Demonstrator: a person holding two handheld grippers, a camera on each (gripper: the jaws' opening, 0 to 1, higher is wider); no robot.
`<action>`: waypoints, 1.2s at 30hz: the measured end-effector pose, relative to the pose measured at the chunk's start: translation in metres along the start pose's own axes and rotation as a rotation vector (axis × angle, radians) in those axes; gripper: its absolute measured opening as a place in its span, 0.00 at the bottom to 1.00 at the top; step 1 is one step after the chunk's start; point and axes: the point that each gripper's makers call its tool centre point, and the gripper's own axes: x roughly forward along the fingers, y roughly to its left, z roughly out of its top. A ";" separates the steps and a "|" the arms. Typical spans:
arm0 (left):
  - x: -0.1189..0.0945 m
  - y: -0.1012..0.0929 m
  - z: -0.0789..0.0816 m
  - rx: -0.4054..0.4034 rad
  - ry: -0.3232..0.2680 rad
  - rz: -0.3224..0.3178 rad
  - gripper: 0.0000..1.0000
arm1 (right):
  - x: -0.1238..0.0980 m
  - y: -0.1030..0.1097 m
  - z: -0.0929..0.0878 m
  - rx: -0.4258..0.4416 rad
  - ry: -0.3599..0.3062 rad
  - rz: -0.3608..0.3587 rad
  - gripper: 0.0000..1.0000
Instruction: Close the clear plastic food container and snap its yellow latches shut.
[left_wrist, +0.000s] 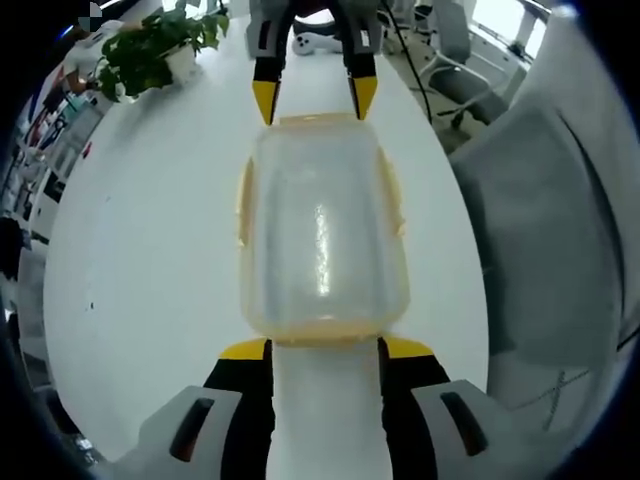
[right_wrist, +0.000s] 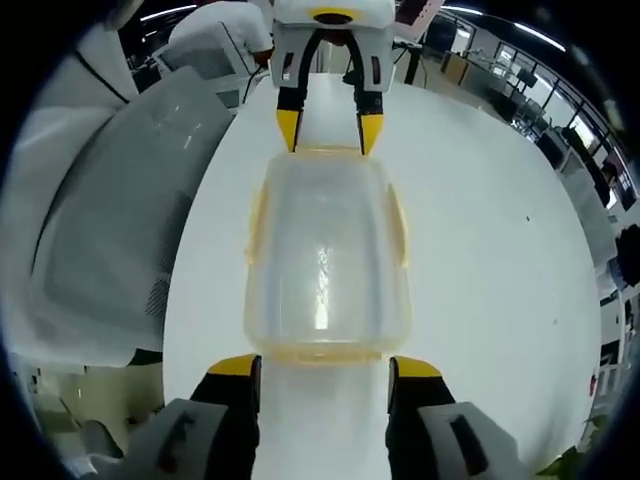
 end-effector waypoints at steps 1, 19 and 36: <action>-0.001 0.000 0.000 -0.002 -0.002 -0.001 0.40 | 0.000 0.001 -0.001 0.001 0.003 0.004 0.50; -0.020 -0.002 -0.006 -0.033 -0.017 0.020 0.45 | -0.016 0.009 -0.001 0.022 0.006 -0.003 0.55; -0.032 0.003 0.010 -0.309 -0.137 0.053 0.44 | -0.034 -0.018 0.005 0.351 -0.069 -0.122 0.50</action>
